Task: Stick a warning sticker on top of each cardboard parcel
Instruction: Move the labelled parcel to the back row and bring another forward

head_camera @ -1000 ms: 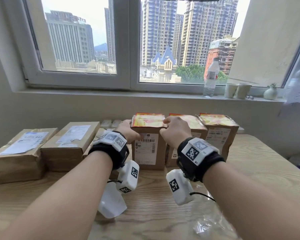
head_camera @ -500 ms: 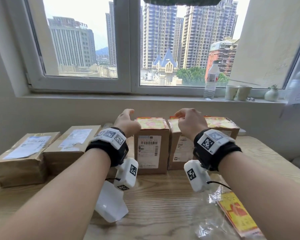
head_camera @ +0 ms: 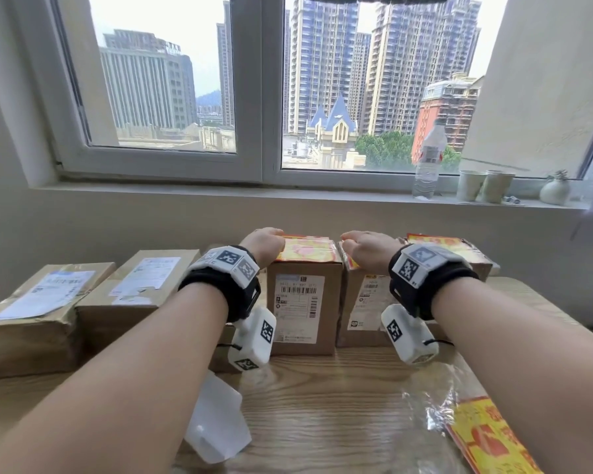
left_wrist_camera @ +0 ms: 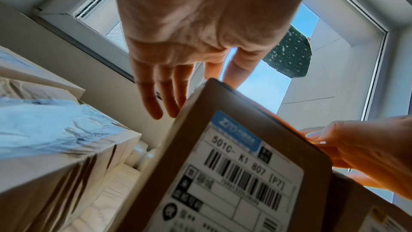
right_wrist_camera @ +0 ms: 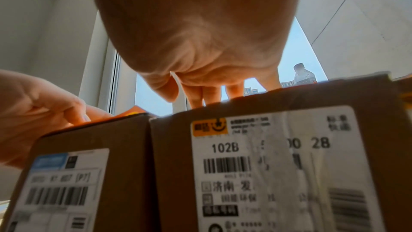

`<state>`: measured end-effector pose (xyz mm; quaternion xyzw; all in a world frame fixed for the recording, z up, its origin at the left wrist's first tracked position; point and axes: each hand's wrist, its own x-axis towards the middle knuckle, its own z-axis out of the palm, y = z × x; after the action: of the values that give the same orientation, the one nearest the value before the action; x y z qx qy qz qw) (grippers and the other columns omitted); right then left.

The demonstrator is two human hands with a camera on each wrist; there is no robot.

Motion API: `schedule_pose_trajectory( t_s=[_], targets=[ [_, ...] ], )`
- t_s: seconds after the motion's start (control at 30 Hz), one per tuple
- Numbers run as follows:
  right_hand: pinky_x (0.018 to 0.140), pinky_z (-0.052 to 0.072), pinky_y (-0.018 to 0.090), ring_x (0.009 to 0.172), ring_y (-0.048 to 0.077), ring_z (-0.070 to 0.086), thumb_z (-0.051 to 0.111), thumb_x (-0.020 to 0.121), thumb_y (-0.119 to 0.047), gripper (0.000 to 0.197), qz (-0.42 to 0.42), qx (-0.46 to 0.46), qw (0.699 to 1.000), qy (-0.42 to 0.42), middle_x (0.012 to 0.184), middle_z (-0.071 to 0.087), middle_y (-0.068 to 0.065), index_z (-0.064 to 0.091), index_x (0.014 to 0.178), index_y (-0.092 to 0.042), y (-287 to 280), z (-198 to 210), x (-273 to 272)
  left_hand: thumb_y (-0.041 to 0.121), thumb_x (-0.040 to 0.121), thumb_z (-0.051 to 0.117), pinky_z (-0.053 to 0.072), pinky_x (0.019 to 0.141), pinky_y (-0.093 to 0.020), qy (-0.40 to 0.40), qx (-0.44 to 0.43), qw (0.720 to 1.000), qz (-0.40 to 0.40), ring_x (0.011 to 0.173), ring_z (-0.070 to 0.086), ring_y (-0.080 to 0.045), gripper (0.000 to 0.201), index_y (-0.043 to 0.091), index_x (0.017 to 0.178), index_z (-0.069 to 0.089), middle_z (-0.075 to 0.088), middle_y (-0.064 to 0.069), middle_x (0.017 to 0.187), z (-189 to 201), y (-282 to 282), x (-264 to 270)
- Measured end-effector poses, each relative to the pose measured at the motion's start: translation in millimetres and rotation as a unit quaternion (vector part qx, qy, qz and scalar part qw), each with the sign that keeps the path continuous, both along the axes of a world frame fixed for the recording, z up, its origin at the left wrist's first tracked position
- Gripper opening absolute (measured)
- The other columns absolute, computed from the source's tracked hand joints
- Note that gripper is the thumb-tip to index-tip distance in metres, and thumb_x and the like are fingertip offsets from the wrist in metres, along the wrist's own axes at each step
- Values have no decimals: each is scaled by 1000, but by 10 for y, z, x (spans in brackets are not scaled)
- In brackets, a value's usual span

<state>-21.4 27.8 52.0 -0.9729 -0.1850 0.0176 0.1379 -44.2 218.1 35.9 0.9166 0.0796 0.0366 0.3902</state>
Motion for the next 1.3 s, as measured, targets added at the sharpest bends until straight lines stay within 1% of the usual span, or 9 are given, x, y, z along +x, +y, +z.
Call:
schedule_pose_trajectory(
  t_s=[0.27,0.43,0.57,0.73,0.87,0.93,1.03,1.17,1.3],
  targets=[
    [103,36,35,128,25,47,34,101,-23,39,7,113,991,-72,142,51,7,49,136,-16,50,32,-206,6,99,34,38,107,-37,-11,0,999,36,134,40,-31,44,1,142,41,40,-18,147,93,182,-196],
    [85,55,37,90,20,67,48,92,-15,26,55,291,939,-176,103,73,3,71,105,-16,395,-18,-543,2,98,38,44,97,-35,-14,19,994,104,126,49,-35,38,-4,133,52,51,-23,137,24,604,-460],
    [72,60,42,74,22,71,49,90,-11,25,102,290,949,-69,82,74,6,74,90,-13,773,-229,-825,8,99,42,44,96,-35,26,19,991,129,125,50,-37,37,-6,131,53,53,-24,135,-195,853,-708],
    [79,55,35,90,27,67,47,94,-19,30,85,144,985,30,95,71,10,72,95,-3,1104,-645,-935,6,98,41,42,103,-36,42,26,989,143,125,50,-35,35,-5,128,57,54,-22,135,-474,1019,-852],
    [82,55,37,88,27,67,46,98,-37,42,39,146,982,114,96,67,12,64,105,0,1270,-906,-848,2,93,43,40,91,-27,42,1,986,158,113,54,-27,27,5,101,68,59,-15,121,-620,1038,-855],
    [86,56,44,90,28,68,45,97,-44,47,16,175,973,152,101,65,14,60,107,-1,1335,-991,-796,3,92,44,39,94,-27,37,-5,986,161,119,52,-28,31,6,115,65,57,-14,129,-664,1061,-835],
    [86,56,47,85,27,63,44,97,-45,40,-14,213,961,177,84,53,9,51,87,-7,1398,-1044,-742,9,91,47,43,93,-32,48,5,986,162,117,54,-31,30,7,119,59,57,-14,129,-708,1097,-821],
    [92,53,45,103,32,63,46,98,-38,32,-36,229,956,177,95,54,11,52,96,-7,1427,-1043,-723,15,88,54,49,89,-36,74,34,982,172,108,58,-31,36,5,122,56,59,-15,122,-738,1128,-845],
    [89,53,43,89,26,58,47,98,-32,29,-31,244,957,153,89,55,9,54,88,-6,1445,-1046,-767,14,78,62,46,101,-40,64,-3,985,159,116,56,-30,50,13,128,55,60,-9,128,-749,1143,-857]
  ],
)
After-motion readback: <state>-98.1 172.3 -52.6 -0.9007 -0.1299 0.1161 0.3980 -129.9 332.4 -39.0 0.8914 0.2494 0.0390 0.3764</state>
